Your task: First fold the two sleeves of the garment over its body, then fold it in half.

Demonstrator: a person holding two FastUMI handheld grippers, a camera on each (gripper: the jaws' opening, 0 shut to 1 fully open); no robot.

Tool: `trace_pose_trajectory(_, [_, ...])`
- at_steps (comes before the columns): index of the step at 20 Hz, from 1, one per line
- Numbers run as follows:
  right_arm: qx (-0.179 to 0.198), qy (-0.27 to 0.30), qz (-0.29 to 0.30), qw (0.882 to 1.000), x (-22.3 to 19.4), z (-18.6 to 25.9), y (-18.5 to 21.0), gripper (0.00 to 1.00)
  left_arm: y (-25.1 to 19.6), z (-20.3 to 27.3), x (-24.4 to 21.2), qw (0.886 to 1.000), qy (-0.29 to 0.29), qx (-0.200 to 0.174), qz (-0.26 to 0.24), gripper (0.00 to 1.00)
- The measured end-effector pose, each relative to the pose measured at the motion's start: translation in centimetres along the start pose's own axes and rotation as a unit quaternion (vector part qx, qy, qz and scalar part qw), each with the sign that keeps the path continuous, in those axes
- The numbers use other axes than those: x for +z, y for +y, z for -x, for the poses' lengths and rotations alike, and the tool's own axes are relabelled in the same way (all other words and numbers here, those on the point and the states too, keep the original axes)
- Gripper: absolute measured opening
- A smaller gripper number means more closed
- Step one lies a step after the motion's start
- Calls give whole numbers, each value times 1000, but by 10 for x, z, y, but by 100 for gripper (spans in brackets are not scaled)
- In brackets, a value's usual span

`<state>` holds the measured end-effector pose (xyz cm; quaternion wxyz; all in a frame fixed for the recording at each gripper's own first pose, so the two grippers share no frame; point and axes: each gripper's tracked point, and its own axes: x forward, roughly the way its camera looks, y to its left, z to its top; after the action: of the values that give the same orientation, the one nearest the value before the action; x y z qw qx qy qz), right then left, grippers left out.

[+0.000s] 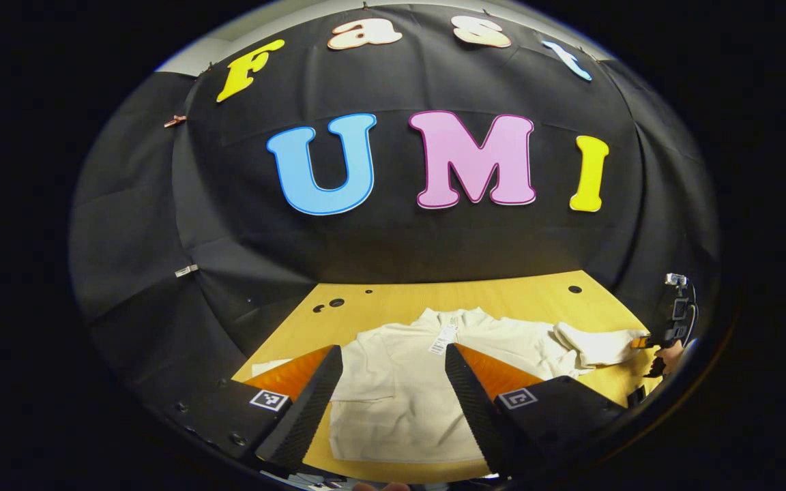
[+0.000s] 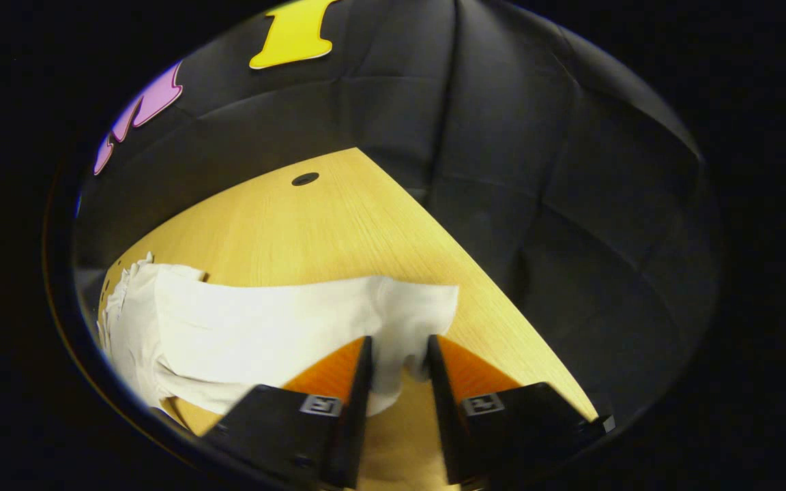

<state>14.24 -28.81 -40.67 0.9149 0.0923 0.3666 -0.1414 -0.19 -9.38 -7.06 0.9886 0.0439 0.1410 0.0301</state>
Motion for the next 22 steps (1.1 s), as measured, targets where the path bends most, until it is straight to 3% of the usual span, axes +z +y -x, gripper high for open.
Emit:
trace_pose_trajectory(2, [1,11,-19,1000,2,2,-1,17,3,-1,2,1000,-3,-5,2,95])
trace_pose_trajectory(6, [-4,-1,-15,1000,9,14,2,16,16,-14,8,1000,-10,-17,12,95])
trace_pose_trajectory(15, [-32,-43,-1,999,4,91,-3,16,47,-35,5,998,-14,-43,37,95])
trace_pose_trajectory(22, [-4,-96,5,995,5,163,58,15,73,-41,9,997,-33,-58,35,95])
